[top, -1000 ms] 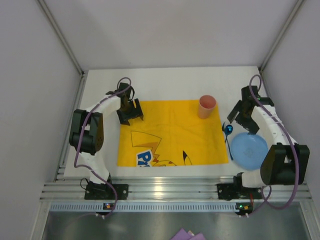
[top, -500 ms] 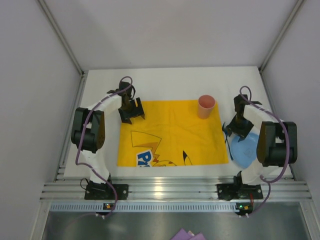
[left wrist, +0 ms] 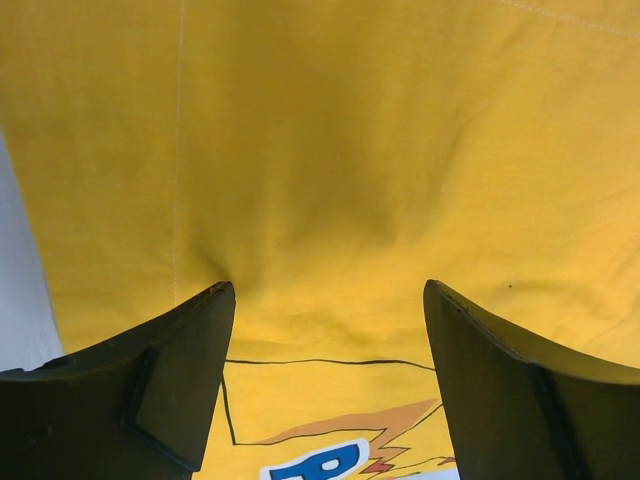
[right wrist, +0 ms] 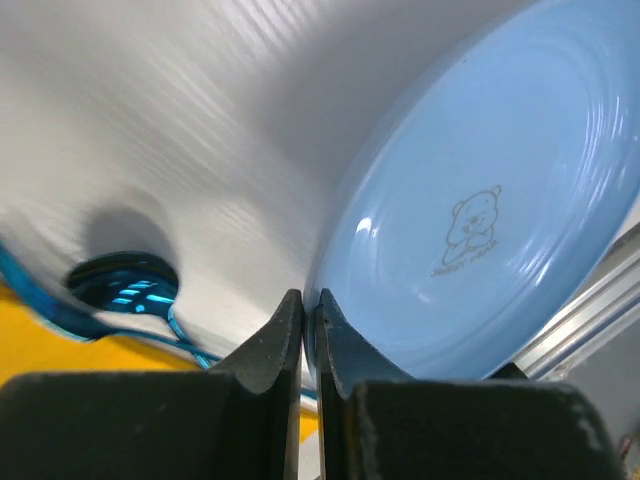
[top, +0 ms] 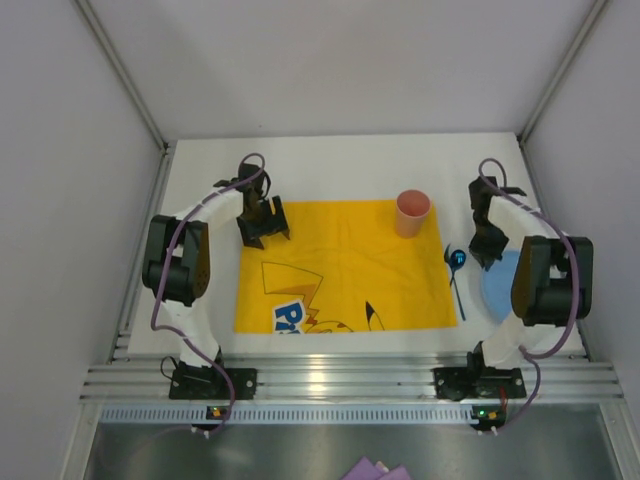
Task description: Set the dinner table for one person
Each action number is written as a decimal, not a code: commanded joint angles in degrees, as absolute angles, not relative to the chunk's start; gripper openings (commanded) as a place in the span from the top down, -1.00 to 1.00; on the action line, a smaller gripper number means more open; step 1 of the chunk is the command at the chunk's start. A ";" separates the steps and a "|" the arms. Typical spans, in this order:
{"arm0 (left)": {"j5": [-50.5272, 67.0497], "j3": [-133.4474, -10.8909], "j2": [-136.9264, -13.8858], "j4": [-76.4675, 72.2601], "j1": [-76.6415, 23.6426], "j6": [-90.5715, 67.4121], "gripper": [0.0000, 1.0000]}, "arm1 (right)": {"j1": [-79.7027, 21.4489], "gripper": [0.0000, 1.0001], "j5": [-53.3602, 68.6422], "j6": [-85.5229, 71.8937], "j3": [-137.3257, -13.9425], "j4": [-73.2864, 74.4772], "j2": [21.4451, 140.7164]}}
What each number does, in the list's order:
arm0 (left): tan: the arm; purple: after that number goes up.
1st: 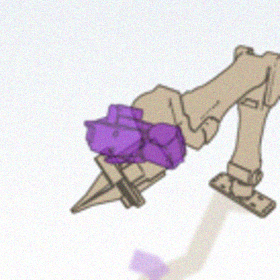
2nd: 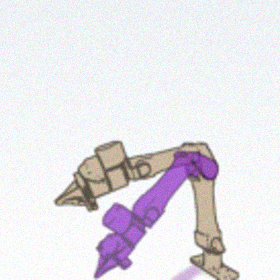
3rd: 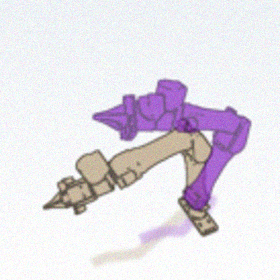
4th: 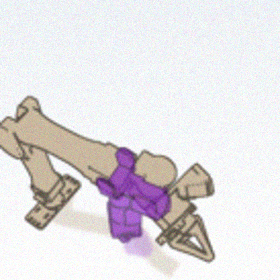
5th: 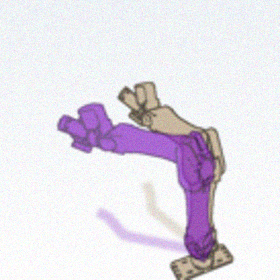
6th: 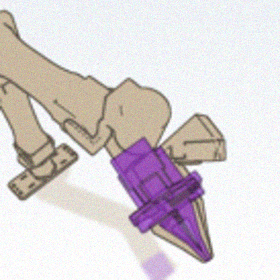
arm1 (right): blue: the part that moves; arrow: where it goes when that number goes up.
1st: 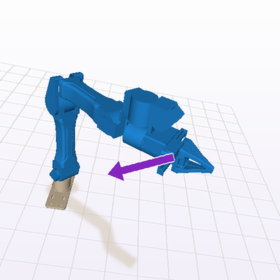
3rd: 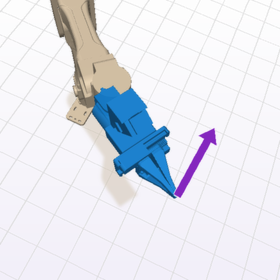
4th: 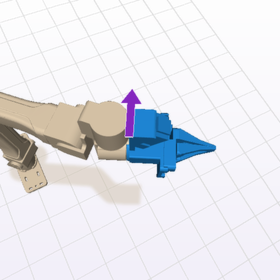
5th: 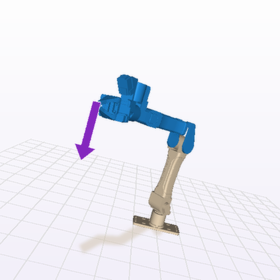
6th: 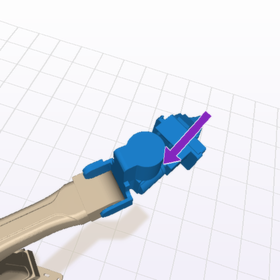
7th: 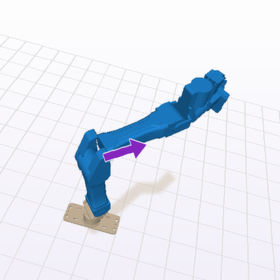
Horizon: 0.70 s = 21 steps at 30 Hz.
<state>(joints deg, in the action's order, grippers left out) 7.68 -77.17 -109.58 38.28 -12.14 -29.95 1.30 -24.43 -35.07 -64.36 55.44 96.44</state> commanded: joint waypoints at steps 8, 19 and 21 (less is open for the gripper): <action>4.67 -79.72 -98.72 43.77 -11.87 -30.58 -0.62 | -22.73 1.00 -41.38 -38.49 -109.73 74.69 87.96; -7.11 -75.34 -77.04 55.10 -11.60 -34.53 -0.65 | -53.69 1.00 -19.80 -27.16 -121.64 57.22 107.02; -8.52 -73.05 -72.71 55.98 -11.60 -35.24 -0.65 | -55.28 1.00 -17.33 -26.55 -123.21 56.43 110.64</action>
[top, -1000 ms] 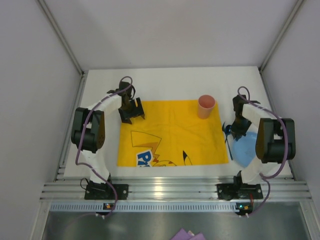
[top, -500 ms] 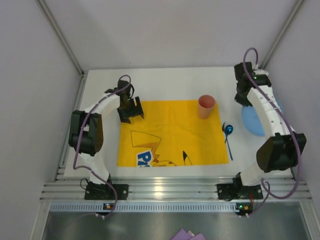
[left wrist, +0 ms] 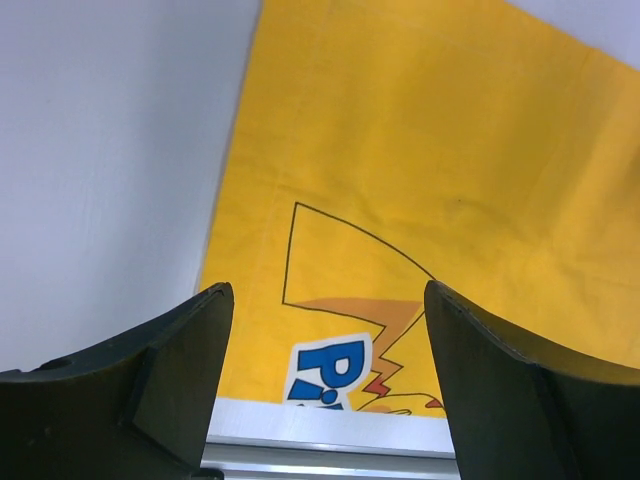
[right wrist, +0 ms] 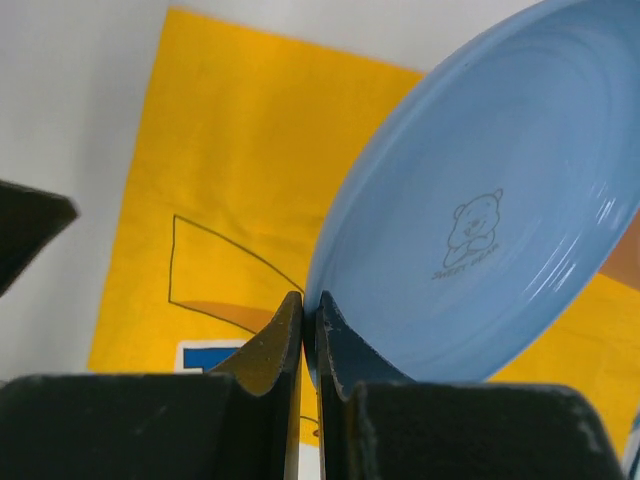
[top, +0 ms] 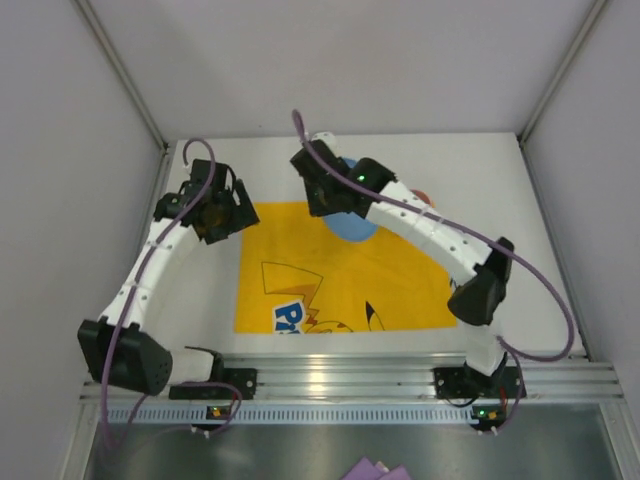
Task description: Set the dinner table for one person
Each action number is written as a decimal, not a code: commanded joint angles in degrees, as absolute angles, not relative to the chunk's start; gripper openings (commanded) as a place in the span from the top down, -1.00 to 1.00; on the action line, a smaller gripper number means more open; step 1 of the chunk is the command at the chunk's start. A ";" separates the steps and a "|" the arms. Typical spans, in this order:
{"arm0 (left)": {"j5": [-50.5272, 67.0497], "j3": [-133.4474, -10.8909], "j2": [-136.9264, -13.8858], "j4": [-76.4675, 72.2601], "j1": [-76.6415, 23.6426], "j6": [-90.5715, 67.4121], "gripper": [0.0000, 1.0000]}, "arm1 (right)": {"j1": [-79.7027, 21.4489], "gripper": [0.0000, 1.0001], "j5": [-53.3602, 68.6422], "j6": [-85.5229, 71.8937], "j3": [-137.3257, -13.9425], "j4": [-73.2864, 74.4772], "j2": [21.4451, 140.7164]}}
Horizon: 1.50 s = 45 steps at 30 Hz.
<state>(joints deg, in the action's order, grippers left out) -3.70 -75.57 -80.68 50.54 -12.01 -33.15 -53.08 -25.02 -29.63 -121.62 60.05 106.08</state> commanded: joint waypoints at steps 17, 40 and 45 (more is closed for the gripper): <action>-12.83 -70.22 -54.75 67.06 -11.60 -38.32 -0.63 | -55.90 1.00 -13.10 -33.05 -120.68 58.80 133.95; -0.45 -68.21 -71.01 45.72 -12.21 -37.00 -0.61 | -24.97 -0.75 -12.95 -38.85 -71.58 57.75 65.15; 3.33 -67.76 -75.49 41.84 -13.71 -36.65 -0.60 | -8.45 -0.54 -4.83 -35.95 -58.28 55.29 64.05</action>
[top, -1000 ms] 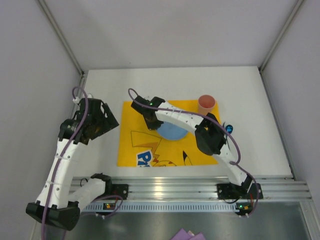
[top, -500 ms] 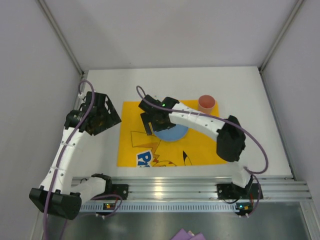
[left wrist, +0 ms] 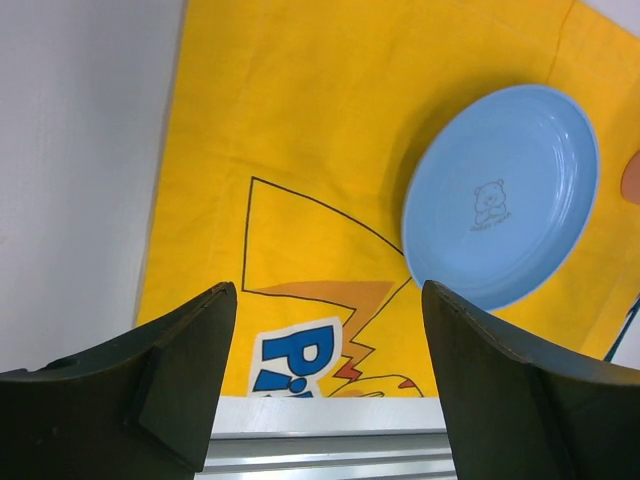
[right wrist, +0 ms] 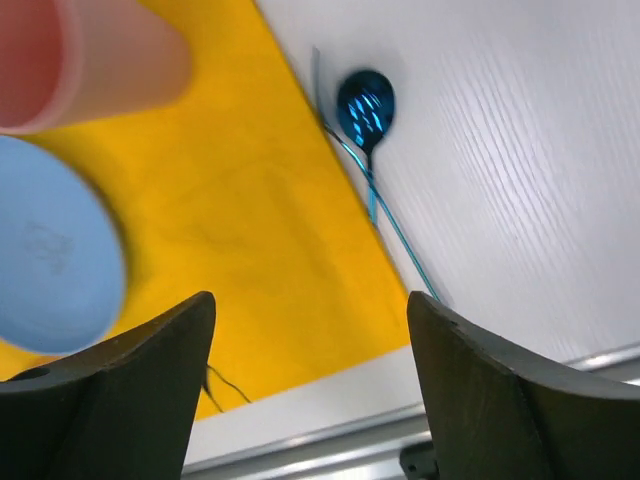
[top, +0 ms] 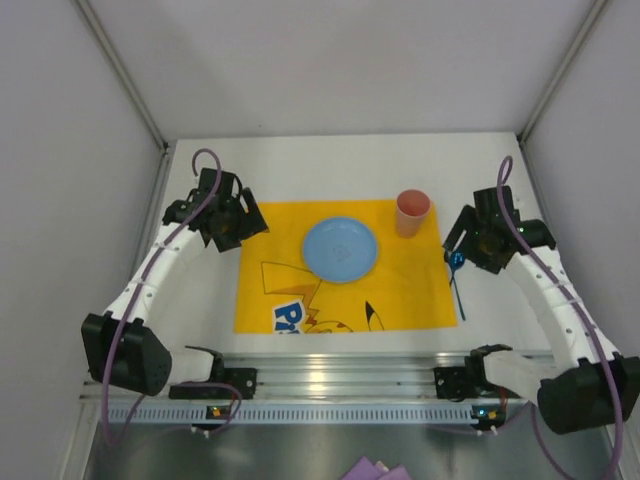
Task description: Set the dinner table for one person
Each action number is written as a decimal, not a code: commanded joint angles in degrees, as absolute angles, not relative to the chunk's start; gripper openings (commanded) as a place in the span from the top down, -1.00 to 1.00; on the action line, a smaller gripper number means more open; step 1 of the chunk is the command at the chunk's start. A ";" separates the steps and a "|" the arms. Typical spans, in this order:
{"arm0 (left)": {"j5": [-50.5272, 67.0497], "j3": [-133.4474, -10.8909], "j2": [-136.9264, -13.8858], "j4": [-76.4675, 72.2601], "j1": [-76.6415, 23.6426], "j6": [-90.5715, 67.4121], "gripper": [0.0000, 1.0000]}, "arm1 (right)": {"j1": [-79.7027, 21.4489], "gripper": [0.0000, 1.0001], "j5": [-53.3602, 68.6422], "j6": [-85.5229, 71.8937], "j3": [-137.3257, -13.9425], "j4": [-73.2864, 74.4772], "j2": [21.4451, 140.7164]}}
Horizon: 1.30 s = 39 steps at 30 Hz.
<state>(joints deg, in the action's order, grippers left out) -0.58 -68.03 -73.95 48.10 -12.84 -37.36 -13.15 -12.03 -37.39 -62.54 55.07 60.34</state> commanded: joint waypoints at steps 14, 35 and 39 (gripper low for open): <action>7.64 -69.70 -84.81 37.09 -14.06 -35.60 -0.58 | -1.50 0.03 -5.80 -31.47 -53.26 43.33 88.23; 6.59 -70.14 -85.34 38.32 -14.06 -35.24 -0.58 | -1.58 0.95 -9.05 -29.27 -55.80 44.90 89.57; 6.68 -71.28 -85.43 38.93 -14.06 -35.16 -0.58 | -1.67 0.92 -11.94 -28.92 -57.74 48.42 85.61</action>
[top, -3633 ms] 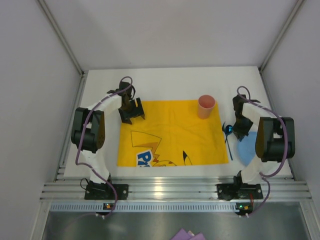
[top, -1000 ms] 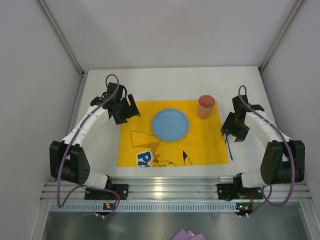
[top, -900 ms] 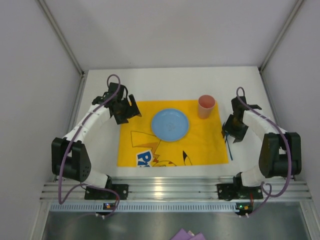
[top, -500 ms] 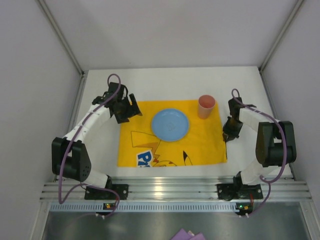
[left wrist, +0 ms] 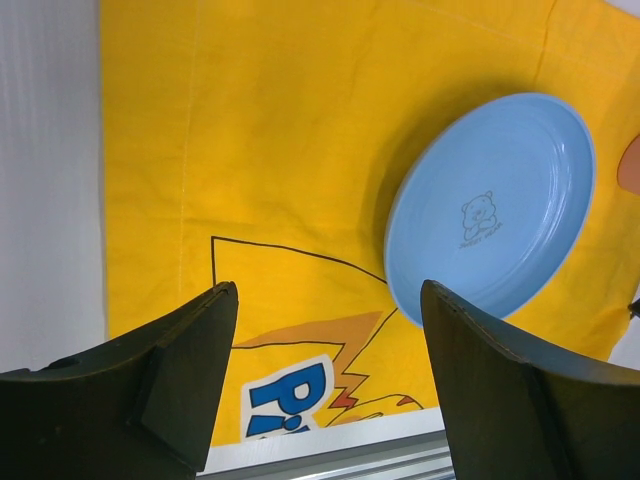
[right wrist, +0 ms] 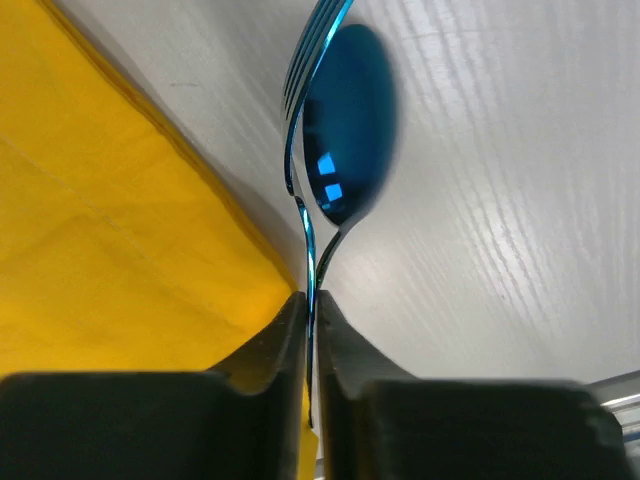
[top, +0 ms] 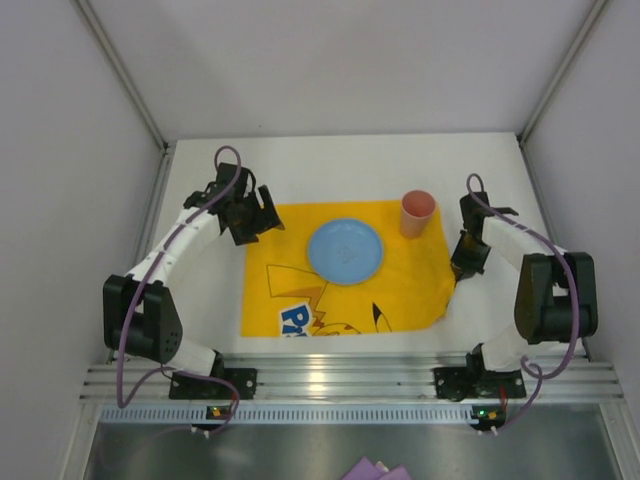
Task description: Set the dinner table for one person
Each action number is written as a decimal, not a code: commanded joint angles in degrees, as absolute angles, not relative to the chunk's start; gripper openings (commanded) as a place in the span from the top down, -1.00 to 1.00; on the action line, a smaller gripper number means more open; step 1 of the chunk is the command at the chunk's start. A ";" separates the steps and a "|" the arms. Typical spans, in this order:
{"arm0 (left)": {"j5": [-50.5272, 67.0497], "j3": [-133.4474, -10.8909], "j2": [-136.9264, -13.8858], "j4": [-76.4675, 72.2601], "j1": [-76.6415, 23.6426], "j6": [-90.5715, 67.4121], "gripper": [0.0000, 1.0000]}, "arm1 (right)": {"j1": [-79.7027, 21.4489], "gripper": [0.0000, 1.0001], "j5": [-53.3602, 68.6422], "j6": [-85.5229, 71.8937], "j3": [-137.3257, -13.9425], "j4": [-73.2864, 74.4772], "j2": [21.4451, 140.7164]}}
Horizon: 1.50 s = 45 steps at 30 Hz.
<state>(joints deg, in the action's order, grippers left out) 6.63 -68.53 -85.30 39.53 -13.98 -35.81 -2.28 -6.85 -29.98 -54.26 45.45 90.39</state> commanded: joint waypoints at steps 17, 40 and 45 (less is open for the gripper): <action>3.25 -67.16 -77.18 43.24 -15.03 -36.74 -0.57 | -1.58 -0.16 -13.01 -26.90 -56.60 44.21 90.07; 1.58 -69.60 -75.41 49.13 -15.29 -36.30 -0.58 | -1.58 1.00 -13.18 -27.07 -61.52 40.95 100.30; 1.58 -72.68 -76.81 49.04 -18.89 -37.00 -0.58 | -1.58 1.00 -12.22 -28.03 -64.24 47.19 91.86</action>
